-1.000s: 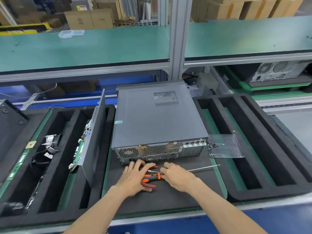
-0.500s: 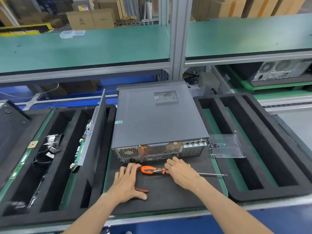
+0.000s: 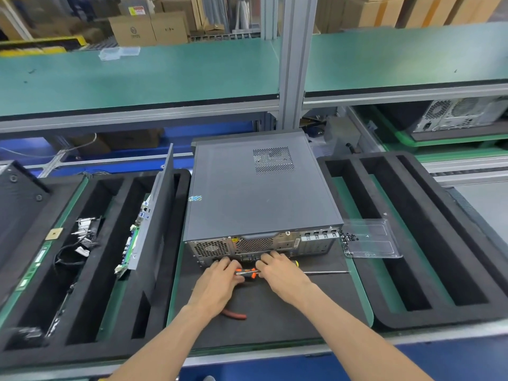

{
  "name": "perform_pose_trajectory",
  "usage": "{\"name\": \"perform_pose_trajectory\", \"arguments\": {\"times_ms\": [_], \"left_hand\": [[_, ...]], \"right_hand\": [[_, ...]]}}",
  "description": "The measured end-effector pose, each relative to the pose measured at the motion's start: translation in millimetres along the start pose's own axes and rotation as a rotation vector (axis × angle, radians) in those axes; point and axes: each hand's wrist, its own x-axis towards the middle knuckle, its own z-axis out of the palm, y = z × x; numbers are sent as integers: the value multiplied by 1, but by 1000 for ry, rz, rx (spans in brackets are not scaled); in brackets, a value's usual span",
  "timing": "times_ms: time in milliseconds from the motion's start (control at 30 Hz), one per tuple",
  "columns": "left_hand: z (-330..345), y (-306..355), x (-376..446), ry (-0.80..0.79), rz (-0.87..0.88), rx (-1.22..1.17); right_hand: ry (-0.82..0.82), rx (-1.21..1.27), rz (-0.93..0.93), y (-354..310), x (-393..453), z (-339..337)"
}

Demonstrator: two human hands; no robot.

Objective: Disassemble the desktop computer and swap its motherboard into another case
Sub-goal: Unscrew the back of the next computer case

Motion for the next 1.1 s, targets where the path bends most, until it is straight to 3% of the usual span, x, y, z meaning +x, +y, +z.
{"name": "perform_pose_trajectory", "arguments": {"times_ms": [200, 300, 367, 533, 600, 767, 1100], "left_hand": [[0, 0, -6, 204, -70, 214], [2, 5, -5, 288, -64, 196], [3, 14, -4, 303, -46, 5], [-7, 43, -4, 212, -174, -922], [-10, 53, -3, 248, -236, -1104], [-12, 81, 6, 258, -378, -1384], [-22, 134, 22, 181, -435, -1557]], "right_hand": [[18, 96, 50, 1, -8, -11], [-32, 146, 57, 2, -12, -15], [-42, 180, 52, 2, -15, -16], [-65, 308, 101, 3, -24, -20], [-77, 361, 123, 3, -30, -22], [-97, 473, 198, 0, -49, -24], [27, 775, 480, -8, -91, -45]]}}
